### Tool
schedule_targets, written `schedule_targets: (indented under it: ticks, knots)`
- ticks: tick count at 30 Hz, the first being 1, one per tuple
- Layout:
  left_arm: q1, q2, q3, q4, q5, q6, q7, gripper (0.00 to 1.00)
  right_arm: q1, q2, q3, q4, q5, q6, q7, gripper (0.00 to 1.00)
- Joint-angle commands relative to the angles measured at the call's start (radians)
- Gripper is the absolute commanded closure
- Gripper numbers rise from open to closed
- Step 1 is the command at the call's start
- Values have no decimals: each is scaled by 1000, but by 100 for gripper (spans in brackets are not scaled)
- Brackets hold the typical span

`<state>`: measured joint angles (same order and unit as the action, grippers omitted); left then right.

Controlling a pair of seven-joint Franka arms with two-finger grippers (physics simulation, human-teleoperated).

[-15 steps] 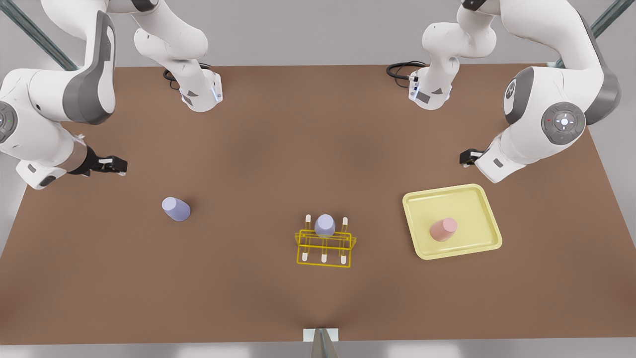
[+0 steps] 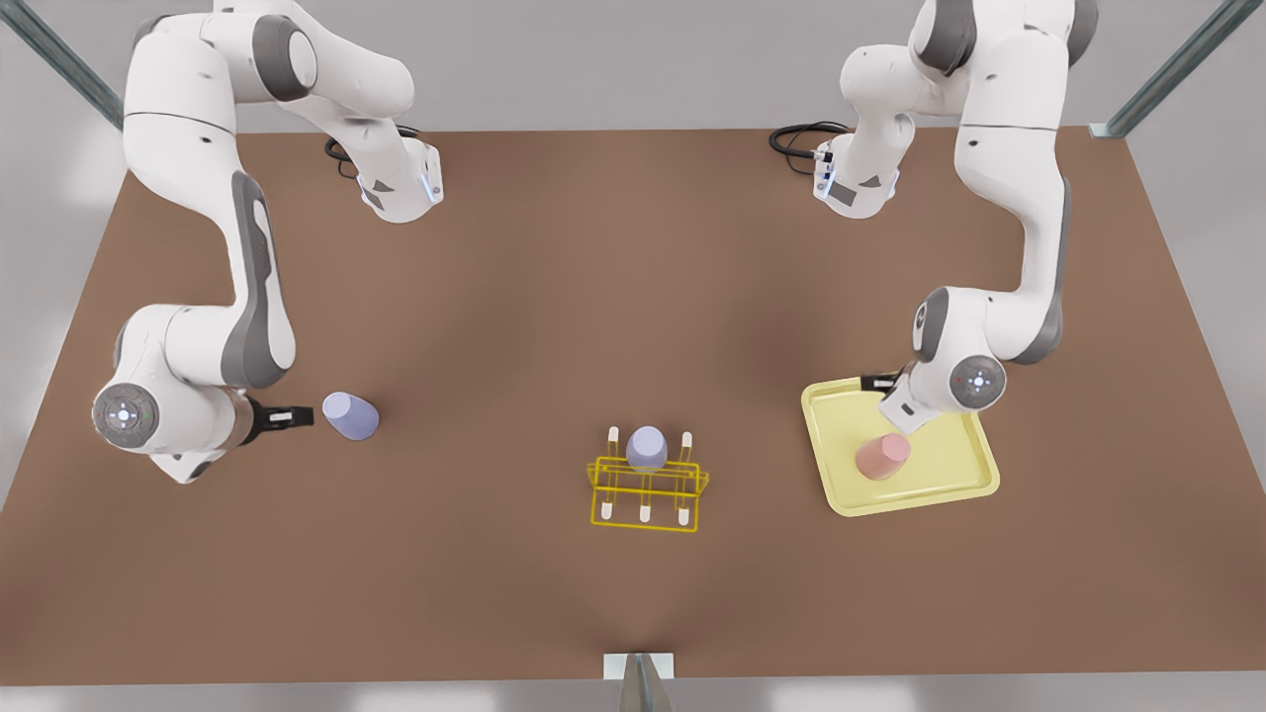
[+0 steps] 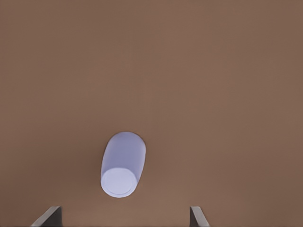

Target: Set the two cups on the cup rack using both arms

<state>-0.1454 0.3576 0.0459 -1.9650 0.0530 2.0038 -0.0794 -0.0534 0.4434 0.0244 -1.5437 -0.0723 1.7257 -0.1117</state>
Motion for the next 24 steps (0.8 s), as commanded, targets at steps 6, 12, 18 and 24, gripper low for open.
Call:
schedule_targets:
  ticks: [6,12,18,24]
  knots:
    - [18,0,0,-63,-2,217,59,0,1,-37,2,-188,40,324,52,0]
    - [17,32,0,-64,-2,260,58,0,6,-94,2,-371,40,446,67,0]
    - [18,58,0,-58,1,389,58,0,7,-94,2,-440,40,488,67,0]
    - [18,92,-1,-49,1,440,56,0,3,-115,2,-526,40,609,69,0]
